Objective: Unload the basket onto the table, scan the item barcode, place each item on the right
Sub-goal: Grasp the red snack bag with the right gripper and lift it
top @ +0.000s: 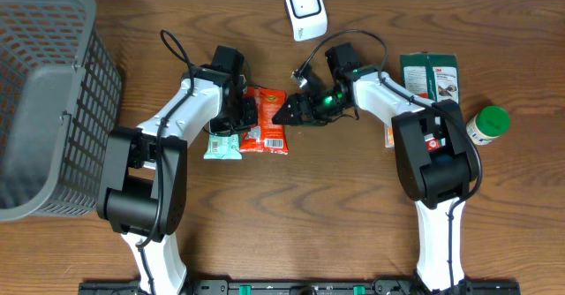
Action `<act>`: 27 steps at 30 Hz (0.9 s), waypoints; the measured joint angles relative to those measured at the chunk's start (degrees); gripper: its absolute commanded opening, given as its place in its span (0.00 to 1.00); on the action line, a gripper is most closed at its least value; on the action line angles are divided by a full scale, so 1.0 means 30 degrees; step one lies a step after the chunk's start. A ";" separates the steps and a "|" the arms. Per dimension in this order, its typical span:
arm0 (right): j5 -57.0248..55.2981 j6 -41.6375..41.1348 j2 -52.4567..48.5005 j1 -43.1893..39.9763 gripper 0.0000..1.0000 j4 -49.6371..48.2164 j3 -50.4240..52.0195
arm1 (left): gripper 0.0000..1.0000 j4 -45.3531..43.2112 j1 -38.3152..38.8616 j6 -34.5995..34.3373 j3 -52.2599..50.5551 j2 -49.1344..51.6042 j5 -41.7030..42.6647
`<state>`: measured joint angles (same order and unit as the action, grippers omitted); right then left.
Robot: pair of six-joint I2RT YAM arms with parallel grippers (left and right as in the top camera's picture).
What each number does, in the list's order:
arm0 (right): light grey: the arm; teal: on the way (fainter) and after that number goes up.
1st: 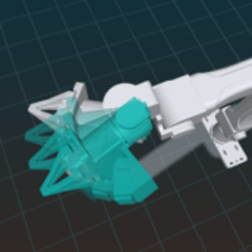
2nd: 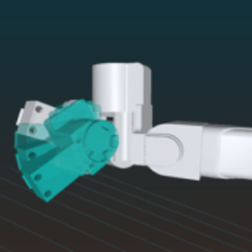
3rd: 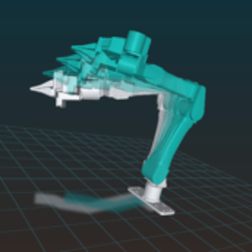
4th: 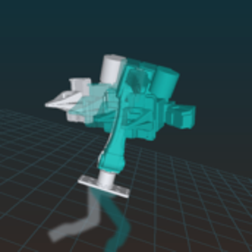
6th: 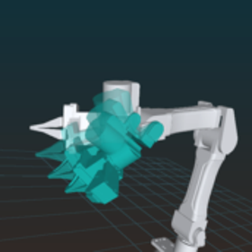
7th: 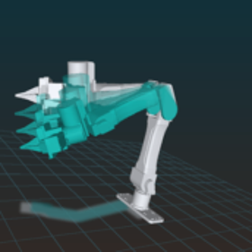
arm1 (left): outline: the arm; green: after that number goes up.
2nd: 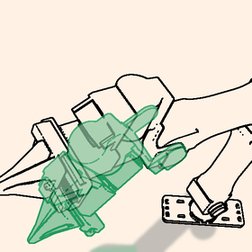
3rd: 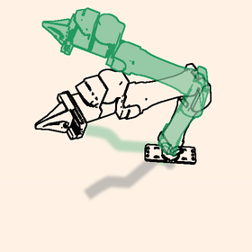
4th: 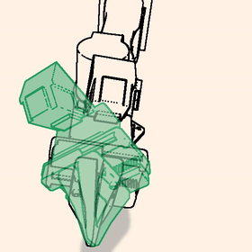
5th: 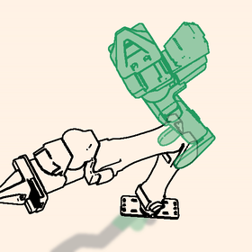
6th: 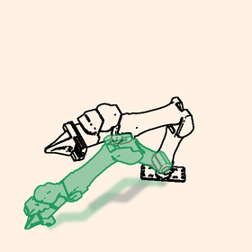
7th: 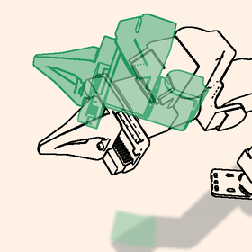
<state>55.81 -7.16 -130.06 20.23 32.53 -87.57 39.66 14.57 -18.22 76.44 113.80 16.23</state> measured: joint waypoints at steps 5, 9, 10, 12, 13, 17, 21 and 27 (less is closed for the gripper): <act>0.0138 -0.0481 0.0000 0.0335 0.72 -0.0874 0.0291 | 0.08 -0.0007 0.0182 0.0000 0.0000 0.0029 0.0335; 0.0036 -0.1042 0.0000 0.0474 0.72 -0.1377 0.0357 | 0.09 -0.0015 0.0568 0.0000 0.0000 0.0036 0.0495; 0.0015 -0.1071 0.0000 0.0466 0.72 -0.1406 0.0357 | 0.08 -0.0015 0.0648 0.0000 0.0000 0.0036 0.0495; -0.0029 -0.1137 0.0000 0.0423 0.71 -0.1450 0.0357 | 0.08 -0.0022 0.0787 0.0000 0.0000 0.0036 0.0503; -0.0058 -0.1129 0.0000 0.0408 0.66 -0.1443 0.0357 | 0.08 -0.0044 0.0823 0.0000 0.0000 0.0036 0.0503; -0.0590 -0.0962 0.0000 0.0328 0.57 -0.1202 0.0364 | 0.08 -0.0146 0.0845 0.0000 0.0000 0.0044 0.0561; -0.1071 -0.0765 0.0000 0.0124 0.54 -0.0947 0.0364 | 0.08 -0.0423 0.0860 0.0029 0.0000 0.0058 0.0627; -0.2688 -0.0095 0.0648 -0.0663 0.56 0.0860 0.0364 | 0.08 -0.0889 0.1246 0.0415 0.0000 0.0073 0.0634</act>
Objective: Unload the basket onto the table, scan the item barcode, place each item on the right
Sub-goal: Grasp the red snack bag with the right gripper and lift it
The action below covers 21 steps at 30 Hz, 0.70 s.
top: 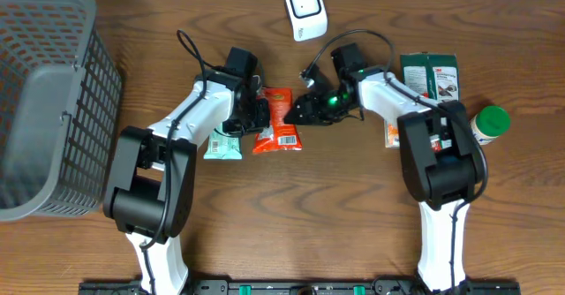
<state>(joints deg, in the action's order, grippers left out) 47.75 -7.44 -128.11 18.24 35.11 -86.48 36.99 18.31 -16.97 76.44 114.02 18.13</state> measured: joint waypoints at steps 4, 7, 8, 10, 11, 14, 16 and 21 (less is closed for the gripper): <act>-0.2943 0.0568 0.1355 -0.0211 0.62 0.1727 0.0138 | 0.11 -0.0466 0.0539 0.0350 0.0000 0.0000 0.0000; -0.4721 0.0758 0.2616 -0.0204 0.64 0.2484 0.0153 | 0.17 -0.0466 0.0765 0.0597 0.0117 -0.0015 0.0015; -0.5100 0.0801 0.3031 -0.0204 0.65 0.2601 0.0153 | 0.22 -0.0474 0.0780 0.0656 0.0211 -0.0044 0.0007; -0.5603 0.0852 0.3679 -0.0211 0.68 0.2681 0.0153 | 0.22 -0.0546 0.0780 0.0685 0.0466 -0.0321 -0.0022; -0.5719 0.0860 0.3840 -0.0219 0.68 0.2659 0.0153 | 0.22 -0.0568 0.0780 0.0692 0.0532 -0.0503 -0.0080; -0.5960 0.0867 0.3963 -0.0219 0.69 0.2419 0.0153 | 0.22 -0.0583 0.0780 0.0648 0.0831 -0.1275 -0.0539; -0.6076 0.0852 0.3934 -0.0211 0.68 0.2244 0.0153 | 0.22 -0.0838 0.0780 0.0597 0.0933 -0.1596 -0.1049; -0.6178 0.0648 0.3752 -0.0087 0.68 0.1253 0.0153 | 0.22 -0.1712 0.0780 0.0080 0.0889 -0.1501 -0.1967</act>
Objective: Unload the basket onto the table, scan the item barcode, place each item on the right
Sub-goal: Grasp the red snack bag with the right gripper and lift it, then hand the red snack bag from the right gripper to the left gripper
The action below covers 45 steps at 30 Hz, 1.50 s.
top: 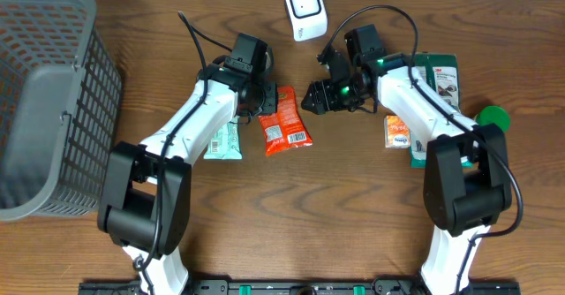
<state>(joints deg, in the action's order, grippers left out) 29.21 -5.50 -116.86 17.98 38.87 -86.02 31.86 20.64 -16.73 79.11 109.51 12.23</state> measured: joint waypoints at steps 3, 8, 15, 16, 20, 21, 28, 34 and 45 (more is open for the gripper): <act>-0.0095 -0.0051 -0.0291 0.0299 0.69 -0.0189 0.0000 | 0.22 -0.0204 0.0000 -0.0146 0.0000 0.0423 -0.0277; -0.0175 -0.0058 -0.0415 0.1020 0.70 -0.0539 0.0000 | 0.22 -0.0036 0.0000 -0.0364 -0.0007 0.1268 -0.0845; -0.0168 -0.0284 -0.0466 0.1275 0.72 -0.0780 0.0000 | 0.22 0.0066 0.0000 -0.0372 -0.0080 0.1734 -0.1144; -0.0168 -0.0357 -0.0510 0.1275 0.72 -0.0918 0.0000 | 0.22 0.0066 0.0000 -0.0372 -0.0109 0.1734 -0.1151; 0.0029 -0.0517 -0.0758 0.1275 0.74 -0.1319 0.0015 | 0.22 0.0000 0.0000 -0.0372 -0.0153 0.1734 -0.1166; 0.0117 -0.0525 -0.0801 0.1275 0.74 -0.1341 0.0015 | 0.22 -0.0029 0.0000 -0.0372 -0.0175 0.1734 -0.1180; 0.1450 -0.0714 -0.0925 0.0488 0.73 -0.0860 0.0073 | 0.21 -0.0299 0.0058 -0.0437 -0.0328 0.1734 -0.1202; 0.2761 -0.0780 -0.0925 -0.1450 0.73 0.0357 0.0080 | 0.21 -0.0576 0.0597 -0.0444 -0.0328 0.1734 -0.1209; 0.3213 0.0044 -0.0925 -0.2222 0.74 0.1800 0.0095 | 0.26 -0.0350 0.1902 -0.0452 -0.0321 0.1348 -0.1202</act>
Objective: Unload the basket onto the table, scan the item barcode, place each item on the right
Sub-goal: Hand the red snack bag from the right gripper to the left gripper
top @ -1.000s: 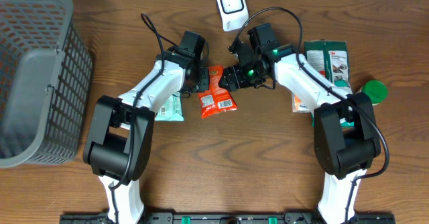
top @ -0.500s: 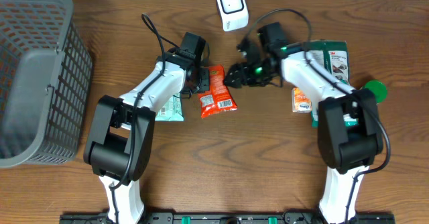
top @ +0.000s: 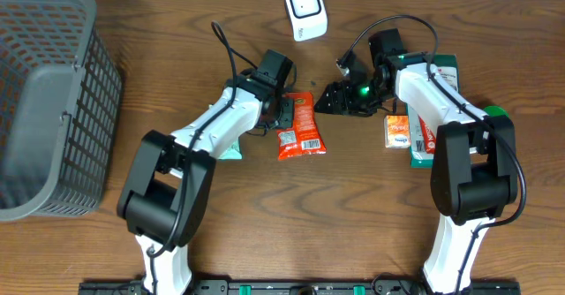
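Note:
A red snack packet (top: 301, 132) with a white barcode label facing up lies mid-table, its top edge under my left gripper (top: 288, 111), which is shut on it. The white scanner (top: 305, 11) stands at the table's far edge, above and slightly right of the packet. My right gripper (top: 325, 103) is just right of the packet's top, pointing at it but apart from it. Its dark fingers overlap from above, so their state is unclear.
A grey mesh basket (top: 53, 92) fills the left side. A teal packet (top: 228, 147) lies partly under the left arm. A green box (top: 439, 70), an orange carton (top: 397, 132) and a green-capped bottle (top: 496, 112) sit at the right, under and beside the right arm.
My left gripper and the red packet have moved right and slightly toward the front. My right gripper has also moved right, keeping a gap from the packet.
The red packet first lay beside the teal one, with my left gripper on its top and my right gripper's tip at its right edge. At each later moment the packet and left gripper were further right, and the right gripper had backed off rightward.

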Action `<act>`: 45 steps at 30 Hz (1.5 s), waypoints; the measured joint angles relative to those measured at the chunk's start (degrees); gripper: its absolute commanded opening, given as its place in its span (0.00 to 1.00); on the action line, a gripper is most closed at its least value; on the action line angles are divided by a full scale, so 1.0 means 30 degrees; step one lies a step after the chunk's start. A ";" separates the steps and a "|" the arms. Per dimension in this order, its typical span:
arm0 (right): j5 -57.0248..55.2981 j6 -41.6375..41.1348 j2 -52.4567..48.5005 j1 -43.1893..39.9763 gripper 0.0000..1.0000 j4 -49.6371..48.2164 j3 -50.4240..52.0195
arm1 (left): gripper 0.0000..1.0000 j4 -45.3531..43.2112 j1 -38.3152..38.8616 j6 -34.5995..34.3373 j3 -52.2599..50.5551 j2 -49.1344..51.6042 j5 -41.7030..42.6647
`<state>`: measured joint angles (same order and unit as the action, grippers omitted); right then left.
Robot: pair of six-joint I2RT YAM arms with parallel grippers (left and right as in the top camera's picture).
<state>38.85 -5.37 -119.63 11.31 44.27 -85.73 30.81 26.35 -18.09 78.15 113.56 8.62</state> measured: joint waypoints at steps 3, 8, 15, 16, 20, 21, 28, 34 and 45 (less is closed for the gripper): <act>0.0051 0.0015 0.0000 0.0007 0.75 0.0000 0.0000 | 0.26 0.0328 -0.0036 0.0022 0.0022 -0.0750 0.0000; 0.0066 0.0066 -0.0007 0.0007 0.75 -0.0044 0.0000 | 0.26 0.0503 -0.0029 -0.0044 0.0073 -0.1100 0.0007; 0.0066 0.0095 -0.0590 0.0044 0.75 -0.0364 0.0102 | 0.26 0.0532 -0.0029 -0.0044 -0.0007 -0.0765 0.0007; 0.0066 0.0109 -0.0619 0.0044 0.75 -0.0408 0.0153 | 0.26 0.0532 -0.0029 -0.0044 -0.0007 -0.0641 0.0000; 0.0073 0.0138 -0.0619 0.0044 0.75 -0.0816 0.0379 | 0.26 0.0532 -0.0029 -0.0044 -0.0015 -0.0168 0.0000; 0.0117 0.0146 -0.0619 0.0044 0.75 -0.1035 0.0488 | 0.26 0.0532 -0.0029 -0.0044 -0.0015 0.0022 0.0000; 0.1100 0.0131 -0.0619 0.0080 0.75 -0.2776 0.1668 | 0.26 0.0590 -0.0029 -0.0051 -0.0015 0.0525 0.0007; 0.2732 -0.0583 -0.0605 0.0845 0.73 -0.6069 0.3300 | 0.25 0.1086 -0.0029 -0.0044 -0.0015 0.0525 -0.0321; 0.3475 -0.2900 -0.0605 0.2062 0.54 -1.0076 0.4794 | 0.25 0.1370 -0.0029 -0.0044 -0.0015 0.0532 -0.1056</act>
<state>49.28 -14.06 -121.45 17.50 14.04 -71.35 34.92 26.26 -18.22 78.11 115.15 5.45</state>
